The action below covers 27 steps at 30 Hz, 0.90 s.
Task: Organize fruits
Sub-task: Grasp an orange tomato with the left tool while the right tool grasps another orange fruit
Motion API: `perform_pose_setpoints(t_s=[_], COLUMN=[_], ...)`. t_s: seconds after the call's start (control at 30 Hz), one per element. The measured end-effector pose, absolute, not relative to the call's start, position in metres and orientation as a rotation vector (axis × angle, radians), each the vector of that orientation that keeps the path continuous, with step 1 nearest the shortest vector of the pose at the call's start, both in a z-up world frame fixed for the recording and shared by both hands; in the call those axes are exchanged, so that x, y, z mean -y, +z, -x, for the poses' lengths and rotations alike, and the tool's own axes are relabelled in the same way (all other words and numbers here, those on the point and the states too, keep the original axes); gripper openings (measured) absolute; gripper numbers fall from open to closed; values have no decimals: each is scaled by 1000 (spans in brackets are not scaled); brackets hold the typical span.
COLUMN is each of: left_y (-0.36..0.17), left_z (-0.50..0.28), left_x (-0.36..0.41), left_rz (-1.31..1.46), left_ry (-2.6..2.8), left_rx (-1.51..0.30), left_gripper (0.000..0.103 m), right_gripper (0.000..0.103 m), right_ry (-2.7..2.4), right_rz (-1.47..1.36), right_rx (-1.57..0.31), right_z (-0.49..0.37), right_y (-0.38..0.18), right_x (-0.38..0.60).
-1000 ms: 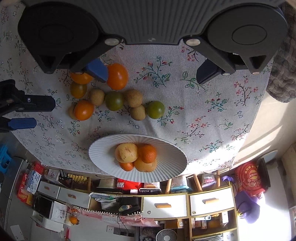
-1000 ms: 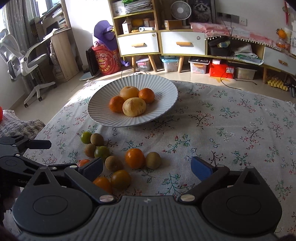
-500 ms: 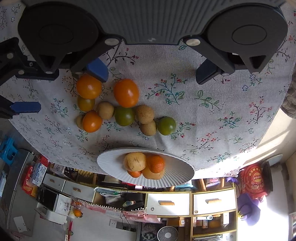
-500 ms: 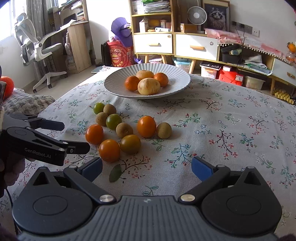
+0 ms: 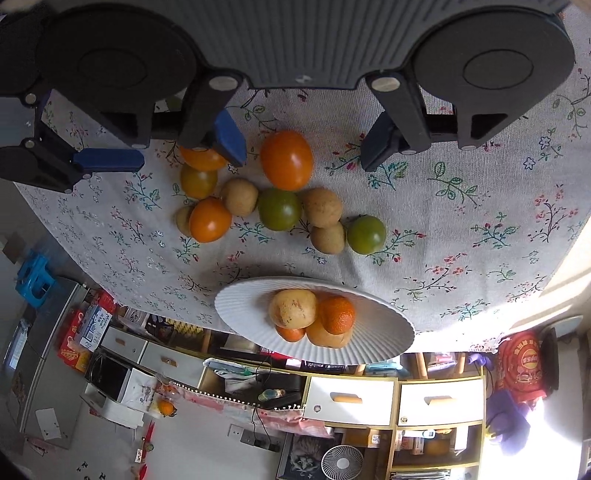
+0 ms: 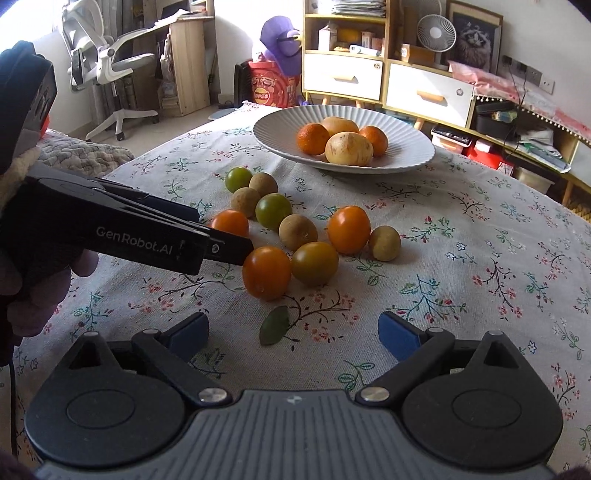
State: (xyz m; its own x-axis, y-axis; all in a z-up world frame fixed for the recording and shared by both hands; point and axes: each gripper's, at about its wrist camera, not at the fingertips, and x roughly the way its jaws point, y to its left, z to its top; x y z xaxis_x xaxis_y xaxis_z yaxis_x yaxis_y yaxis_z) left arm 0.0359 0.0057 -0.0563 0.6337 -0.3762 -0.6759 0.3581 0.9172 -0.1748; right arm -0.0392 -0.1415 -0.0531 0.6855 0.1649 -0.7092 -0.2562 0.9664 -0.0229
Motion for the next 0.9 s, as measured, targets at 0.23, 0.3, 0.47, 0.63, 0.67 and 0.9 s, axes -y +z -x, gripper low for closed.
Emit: perform_pose_setpoints(t_s=[0.23, 0.3, 0.47, 0.63, 0.67, 0.9], left_y=[-55, -55, -54, -53, -52, -51], left_z=[-38, -38, -37, -37, -37, -36], left_x=[-6, -5, -3, -1, -1, -4], left_rz=[48, 47, 27, 7, 6, 8], left_ry=[-428, -432, -432, -420, -416, -397], left_rx=[-799, -803, -812, -824, -826, -845], left_gripper=[29, 22, 15, 15, 15, 15], right_gripper=[74, 67, 57, 47, 45, 34], right_ry=[267, 273, 280, 283, 283, 271], right_rz=[121, 124, 122, 128, 129, 127], right_rx=[-780, -778, -776, -775, -775, -773], right_z=[34, 34, 31, 30, 30, 27], right_y=[-51, -50, -48, -47, -47, -45], right_x=[133, 131, 126, 124, 124, 122])
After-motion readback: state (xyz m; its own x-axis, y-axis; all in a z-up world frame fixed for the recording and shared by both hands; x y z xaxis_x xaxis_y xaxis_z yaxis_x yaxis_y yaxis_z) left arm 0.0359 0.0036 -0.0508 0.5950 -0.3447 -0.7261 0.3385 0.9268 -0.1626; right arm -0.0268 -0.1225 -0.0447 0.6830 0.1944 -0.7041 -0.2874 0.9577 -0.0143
